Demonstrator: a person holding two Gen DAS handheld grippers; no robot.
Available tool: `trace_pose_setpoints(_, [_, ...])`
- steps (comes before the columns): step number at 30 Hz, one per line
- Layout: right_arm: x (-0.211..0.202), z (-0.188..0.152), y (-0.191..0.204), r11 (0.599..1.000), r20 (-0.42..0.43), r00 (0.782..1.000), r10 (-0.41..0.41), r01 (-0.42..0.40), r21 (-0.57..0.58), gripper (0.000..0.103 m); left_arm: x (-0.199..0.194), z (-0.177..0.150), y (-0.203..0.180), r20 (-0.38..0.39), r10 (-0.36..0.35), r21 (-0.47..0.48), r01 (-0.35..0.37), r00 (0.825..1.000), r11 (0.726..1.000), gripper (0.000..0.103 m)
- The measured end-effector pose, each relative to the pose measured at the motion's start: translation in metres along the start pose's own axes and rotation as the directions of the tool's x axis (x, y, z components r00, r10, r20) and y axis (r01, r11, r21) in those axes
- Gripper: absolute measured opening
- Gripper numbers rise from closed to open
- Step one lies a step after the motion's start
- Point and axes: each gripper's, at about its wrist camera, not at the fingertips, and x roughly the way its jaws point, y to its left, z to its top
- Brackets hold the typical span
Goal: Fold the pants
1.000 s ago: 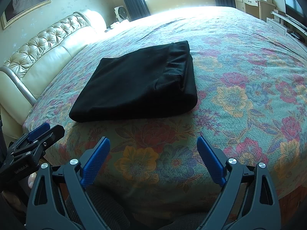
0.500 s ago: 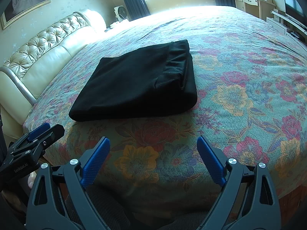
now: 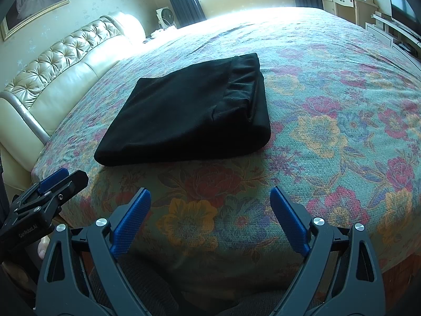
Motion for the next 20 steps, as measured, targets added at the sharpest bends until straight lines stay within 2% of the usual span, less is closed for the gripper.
trace_pose_setpoints(6, [0.000, -0.001, 0.000, 1.000, 0.001, 1.000, 0.000, 0.000, 0.000, 0.092, -0.003, -0.001, -0.002, 0.017, 0.006, 0.017, -0.006, 1.000, 1.000, 0.090])
trace_pose_setpoints(10, [0.000, 0.000, 0.000, 1.000, 0.000, 1.000, 0.001, -0.001, 0.000, 0.092, -0.012, 0.002, -0.010, 0.068, 0.033, 0.085, -0.039, 0.997, 0.996, 0.090])
trace_pose_setpoints(14, [-0.001, -0.001, 0.000, 1.000, 0.004, 1.000, 0.000, 0.000, 0.001, 0.092, -0.012, 0.003, -0.008, 0.065, 0.013, 0.043, -0.016, 0.998, 0.999, 0.090])
trace_pose_setpoints(20, [-0.002, 0.000, -0.001, 1.000, 0.003, 1.000, 0.000, 0.000, 0.005, 0.092, -0.008, 0.002, -0.006, 0.040, 0.006, 0.034, -0.008, 0.999, 0.999, 0.090])
